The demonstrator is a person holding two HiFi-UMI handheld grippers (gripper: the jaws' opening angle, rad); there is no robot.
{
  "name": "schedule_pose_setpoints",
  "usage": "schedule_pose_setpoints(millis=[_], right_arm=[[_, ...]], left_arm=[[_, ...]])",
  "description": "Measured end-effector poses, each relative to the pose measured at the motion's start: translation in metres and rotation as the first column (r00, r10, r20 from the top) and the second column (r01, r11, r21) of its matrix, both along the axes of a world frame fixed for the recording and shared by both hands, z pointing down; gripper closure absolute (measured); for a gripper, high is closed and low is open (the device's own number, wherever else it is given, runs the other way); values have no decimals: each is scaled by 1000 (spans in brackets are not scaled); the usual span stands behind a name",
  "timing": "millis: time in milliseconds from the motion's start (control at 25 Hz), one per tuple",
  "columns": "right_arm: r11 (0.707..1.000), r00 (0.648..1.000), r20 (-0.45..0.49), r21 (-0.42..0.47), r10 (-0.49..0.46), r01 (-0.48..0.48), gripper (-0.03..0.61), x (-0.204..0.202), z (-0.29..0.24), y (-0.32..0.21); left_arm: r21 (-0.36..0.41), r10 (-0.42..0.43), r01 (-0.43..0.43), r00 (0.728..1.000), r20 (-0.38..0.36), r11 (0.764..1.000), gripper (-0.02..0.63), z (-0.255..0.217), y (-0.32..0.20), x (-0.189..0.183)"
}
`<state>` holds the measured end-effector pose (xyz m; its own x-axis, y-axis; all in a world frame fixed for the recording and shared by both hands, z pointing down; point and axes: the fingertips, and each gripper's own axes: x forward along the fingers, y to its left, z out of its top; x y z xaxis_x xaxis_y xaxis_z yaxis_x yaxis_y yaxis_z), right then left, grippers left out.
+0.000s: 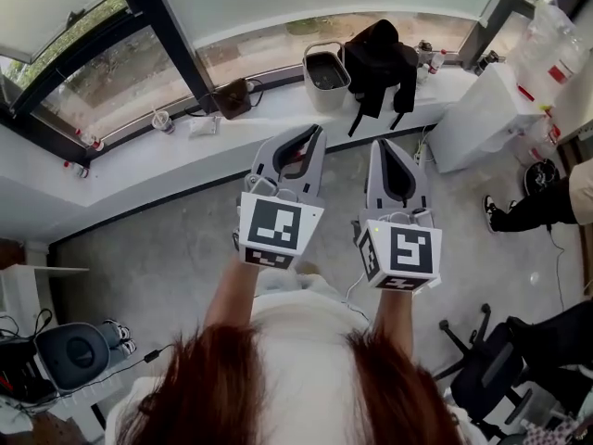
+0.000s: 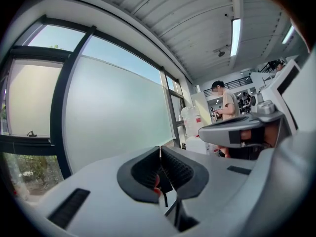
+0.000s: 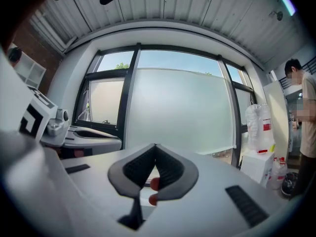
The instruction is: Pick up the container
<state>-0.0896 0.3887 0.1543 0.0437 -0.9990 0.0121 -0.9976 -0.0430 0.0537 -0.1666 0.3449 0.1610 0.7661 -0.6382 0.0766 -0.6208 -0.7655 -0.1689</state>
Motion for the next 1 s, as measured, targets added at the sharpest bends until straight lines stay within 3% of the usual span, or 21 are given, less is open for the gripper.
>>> schedule_pose_setpoints(millis=[320,1000], right_arm=[[998,999,18,-30,-48,49,554,14,15,-26],[998,999,-4,-41,-43,43,554,49,21,-127]], left_arm=[[1,-41,41,999,20,999,595,8,-26,10],[-8,-5,5,999,42,1000,595,19,-129,51]])
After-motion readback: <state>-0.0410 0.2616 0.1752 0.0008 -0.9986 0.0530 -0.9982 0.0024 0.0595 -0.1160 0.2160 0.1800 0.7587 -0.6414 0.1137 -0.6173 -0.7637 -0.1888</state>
